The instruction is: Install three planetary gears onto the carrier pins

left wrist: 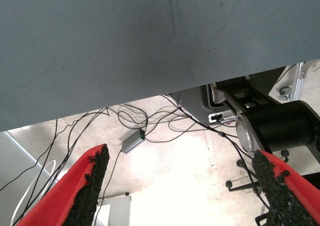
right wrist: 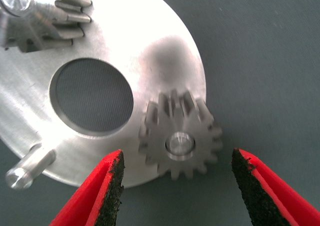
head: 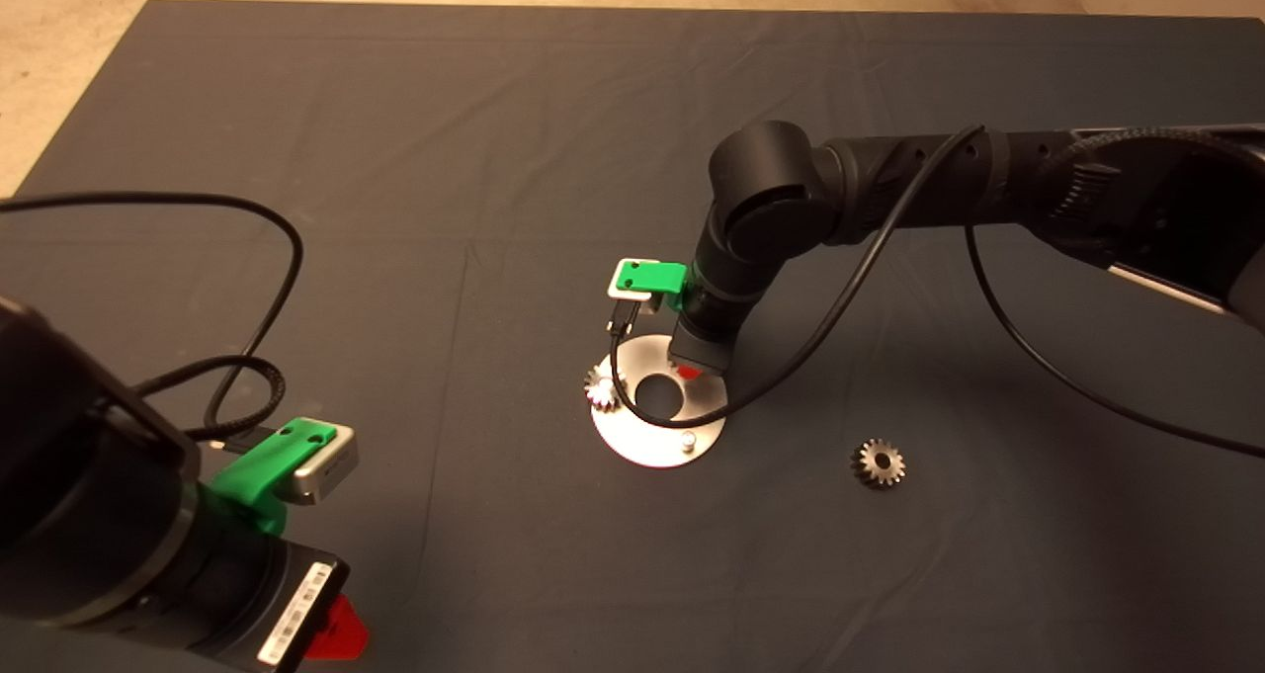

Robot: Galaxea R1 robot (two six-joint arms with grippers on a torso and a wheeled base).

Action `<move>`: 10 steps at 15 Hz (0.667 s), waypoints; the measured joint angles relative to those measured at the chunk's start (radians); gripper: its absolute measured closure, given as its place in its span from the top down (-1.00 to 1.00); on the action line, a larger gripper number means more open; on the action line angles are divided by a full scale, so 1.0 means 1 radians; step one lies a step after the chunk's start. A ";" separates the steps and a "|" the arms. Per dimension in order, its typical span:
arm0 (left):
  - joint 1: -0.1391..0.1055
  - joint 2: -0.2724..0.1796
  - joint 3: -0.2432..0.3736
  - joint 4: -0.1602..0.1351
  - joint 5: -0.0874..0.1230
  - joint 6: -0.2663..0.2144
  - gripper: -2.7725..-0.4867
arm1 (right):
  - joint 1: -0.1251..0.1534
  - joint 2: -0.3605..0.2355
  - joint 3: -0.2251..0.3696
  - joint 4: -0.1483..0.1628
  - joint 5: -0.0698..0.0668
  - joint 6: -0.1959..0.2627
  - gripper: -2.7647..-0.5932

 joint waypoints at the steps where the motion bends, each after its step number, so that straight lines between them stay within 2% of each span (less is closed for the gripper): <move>1: 0.000 0.000 0.000 0.000 0.000 0.000 0.36 | 0.013 -0.013 0.030 0.008 0.000 0.025 -0.06; 2: 0.000 0.000 0.000 0.000 0.000 0.000 0.35 | 0.024 -0.026 0.061 0.016 0.000 0.055 0.02; 4: 0.000 0.000 0.000 0.000 0.000 0.000 0.36 | 0.055 -0.081 0.156 0.041 0.001 0.155 0.10; 5: 0.000 0.000 0.000 0.000 0.000 0.000 0.36 | 0.071 -0.122 0.204 0.056 0.005 0.195 0.17; 6: 0.000 0.000 0.000 0.000 0.000 0.000 0.46 | 0.086 -0.169 0.248 0.066 0.005 0.227 0.17; 7: 0.000 0.000 0.000 0.000 0.000 0.000 0.49 | 0.101 -0.226 0.300 0.084 -0.004 0.263 0.17; 8: 0.000 0.002 0.004 0.000 0.000 0.003 0.49 | 0.110 -0.269 0.356 0.100 -0.012 0.295 0.22; 10: 0.000 0.004 0.007 0.000 0.000 0.006 0.62 | 0.110 -0.351 0.493 0.154 -0.003 0.367 0.30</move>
